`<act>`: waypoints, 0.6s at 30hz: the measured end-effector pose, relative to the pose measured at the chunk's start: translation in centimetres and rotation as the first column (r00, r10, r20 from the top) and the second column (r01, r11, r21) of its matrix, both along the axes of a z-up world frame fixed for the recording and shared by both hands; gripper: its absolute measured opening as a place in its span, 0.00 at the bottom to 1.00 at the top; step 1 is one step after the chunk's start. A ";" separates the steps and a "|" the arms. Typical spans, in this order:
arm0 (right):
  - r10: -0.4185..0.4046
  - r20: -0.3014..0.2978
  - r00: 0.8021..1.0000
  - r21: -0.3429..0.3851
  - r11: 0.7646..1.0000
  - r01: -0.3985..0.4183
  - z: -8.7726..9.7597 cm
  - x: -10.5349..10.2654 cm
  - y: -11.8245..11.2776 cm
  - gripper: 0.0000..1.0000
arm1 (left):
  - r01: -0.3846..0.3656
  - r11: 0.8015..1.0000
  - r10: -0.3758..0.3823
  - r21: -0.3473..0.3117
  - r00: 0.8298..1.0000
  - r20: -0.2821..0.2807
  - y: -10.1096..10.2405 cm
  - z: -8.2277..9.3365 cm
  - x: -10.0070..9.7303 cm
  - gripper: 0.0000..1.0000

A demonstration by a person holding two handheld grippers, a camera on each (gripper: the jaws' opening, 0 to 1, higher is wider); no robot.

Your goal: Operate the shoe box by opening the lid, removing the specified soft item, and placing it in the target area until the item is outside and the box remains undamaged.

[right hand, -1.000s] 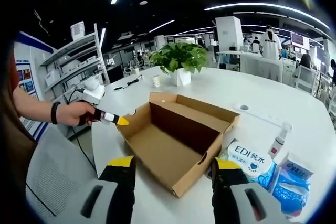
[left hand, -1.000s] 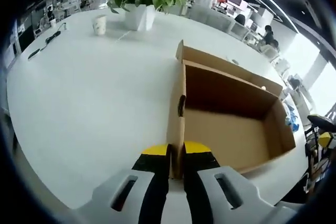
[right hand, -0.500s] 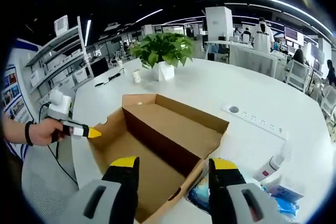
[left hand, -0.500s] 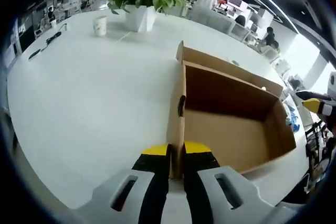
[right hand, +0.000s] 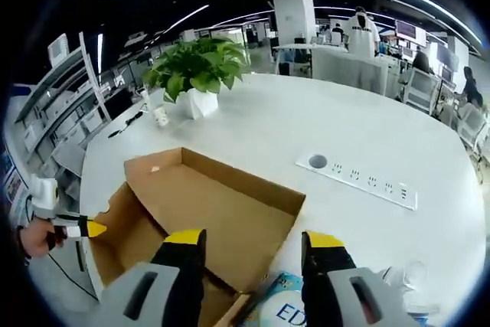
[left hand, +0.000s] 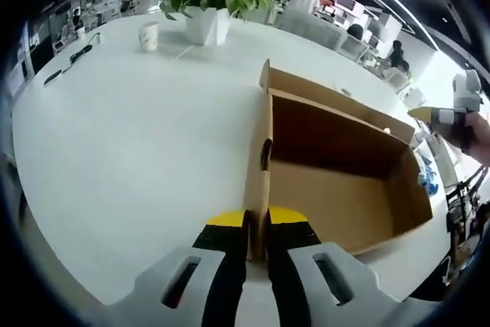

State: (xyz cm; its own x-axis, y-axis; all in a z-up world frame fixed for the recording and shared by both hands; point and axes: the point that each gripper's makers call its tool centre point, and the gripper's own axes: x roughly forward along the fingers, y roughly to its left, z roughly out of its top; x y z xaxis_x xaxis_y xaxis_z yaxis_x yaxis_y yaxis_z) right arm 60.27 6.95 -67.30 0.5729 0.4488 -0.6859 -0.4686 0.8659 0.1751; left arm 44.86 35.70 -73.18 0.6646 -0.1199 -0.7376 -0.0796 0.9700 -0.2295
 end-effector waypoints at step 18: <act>-0.059 -0.123 0.991 -0.070 0.996 0.051 -6.0 5.0 -0.3 0.42 | 0.009 1.000 -0.009 0.014 1.000 0.000 0.3 -0.5 0.1 0.07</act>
State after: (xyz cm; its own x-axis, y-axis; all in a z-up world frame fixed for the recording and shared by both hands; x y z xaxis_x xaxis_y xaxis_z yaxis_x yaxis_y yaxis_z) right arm 65.28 6.67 -73.28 0.5032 0.3701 -0.7809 -0.3979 0.9014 0.1709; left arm 44.92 35.96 -73.70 0.6639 -0.1157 -0.7389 -0.0710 0.9737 -0.2163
